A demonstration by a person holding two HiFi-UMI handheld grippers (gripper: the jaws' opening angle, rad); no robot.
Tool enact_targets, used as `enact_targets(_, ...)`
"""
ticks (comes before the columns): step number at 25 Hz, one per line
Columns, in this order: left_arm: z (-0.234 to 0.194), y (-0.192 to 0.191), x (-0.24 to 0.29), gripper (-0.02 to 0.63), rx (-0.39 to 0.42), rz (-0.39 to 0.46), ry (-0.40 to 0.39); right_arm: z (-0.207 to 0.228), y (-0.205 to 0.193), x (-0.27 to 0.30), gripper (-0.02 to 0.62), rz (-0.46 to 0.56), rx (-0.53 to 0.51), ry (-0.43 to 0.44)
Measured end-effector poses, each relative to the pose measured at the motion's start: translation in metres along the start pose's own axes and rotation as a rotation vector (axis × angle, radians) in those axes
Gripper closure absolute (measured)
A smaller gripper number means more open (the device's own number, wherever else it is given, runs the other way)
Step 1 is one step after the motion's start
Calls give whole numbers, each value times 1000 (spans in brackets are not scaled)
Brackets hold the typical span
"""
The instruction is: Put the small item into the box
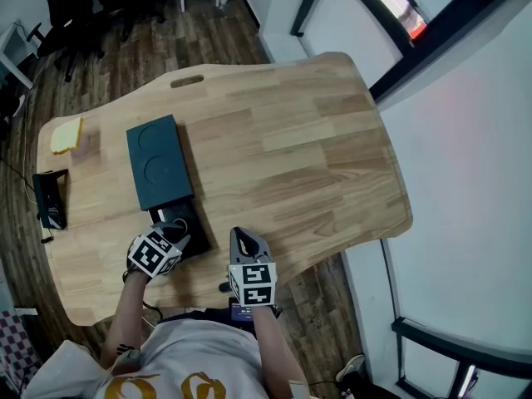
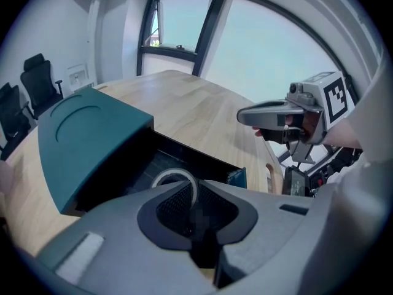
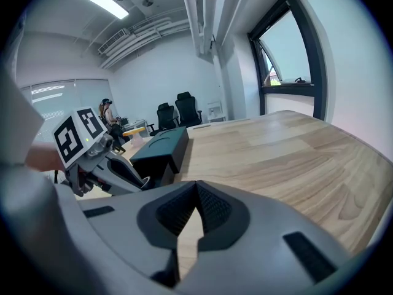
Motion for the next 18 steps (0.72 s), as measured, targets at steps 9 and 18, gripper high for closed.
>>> enact_targets(9, 5, -5, 14, 565, 49, -162, -34, 7, -5, -3, 591, -4, 15, -11)
enact_targets(18, 10, -5, 18, 565, 117, -234, -39, 12, -8, -10, 591, -7, 32, -20)
Point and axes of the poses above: the fingertips, and each gripper's own axes: x forward along the fingers, z to its right, y out of its top, the point moved 5 cm from there along -x, backward along the fingers, and after that the axes turned 9 degrees about x, right-handed, at the moved point
